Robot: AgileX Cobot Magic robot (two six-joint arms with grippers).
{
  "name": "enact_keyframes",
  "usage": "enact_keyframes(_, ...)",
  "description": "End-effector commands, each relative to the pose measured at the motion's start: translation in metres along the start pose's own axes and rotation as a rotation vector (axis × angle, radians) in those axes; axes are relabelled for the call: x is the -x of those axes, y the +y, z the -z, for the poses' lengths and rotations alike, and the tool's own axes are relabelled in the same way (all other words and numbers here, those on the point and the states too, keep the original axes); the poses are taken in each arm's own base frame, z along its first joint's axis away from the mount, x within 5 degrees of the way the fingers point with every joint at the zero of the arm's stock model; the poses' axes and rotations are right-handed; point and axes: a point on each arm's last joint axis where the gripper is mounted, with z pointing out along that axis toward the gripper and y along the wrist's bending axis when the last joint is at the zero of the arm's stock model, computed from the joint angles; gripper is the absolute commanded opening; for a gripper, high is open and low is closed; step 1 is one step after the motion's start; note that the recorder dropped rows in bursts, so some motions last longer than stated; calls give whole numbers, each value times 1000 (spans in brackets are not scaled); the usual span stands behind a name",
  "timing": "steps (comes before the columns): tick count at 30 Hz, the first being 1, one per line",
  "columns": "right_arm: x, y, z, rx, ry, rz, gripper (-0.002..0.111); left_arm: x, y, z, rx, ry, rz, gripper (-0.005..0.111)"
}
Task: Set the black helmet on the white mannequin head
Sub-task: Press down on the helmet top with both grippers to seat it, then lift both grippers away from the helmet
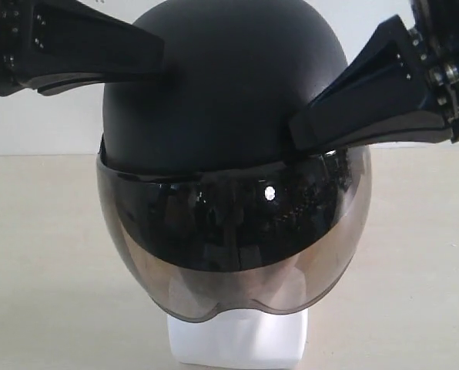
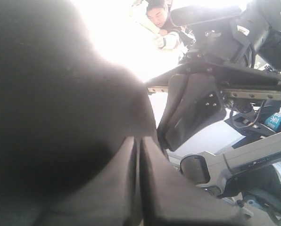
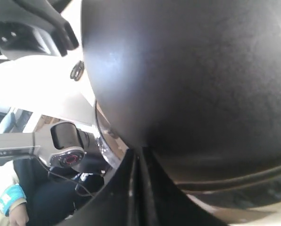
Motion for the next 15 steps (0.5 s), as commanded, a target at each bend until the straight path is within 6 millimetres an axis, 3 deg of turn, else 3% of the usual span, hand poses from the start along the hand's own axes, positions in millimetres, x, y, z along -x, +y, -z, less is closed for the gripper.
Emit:
enact_keyframes(1,-7,-12,-3,-94,39,27,0,-1,-2,0,3,-1,5,4)
enact_keyframes(8,-10,-7,4,-113,24,48,0,-1,-2,0,3,-2,2,4)
enact_keyframes(15,-7,5,9,-57,-16,99,0,11,-30,11,-10,-55,-83,4)
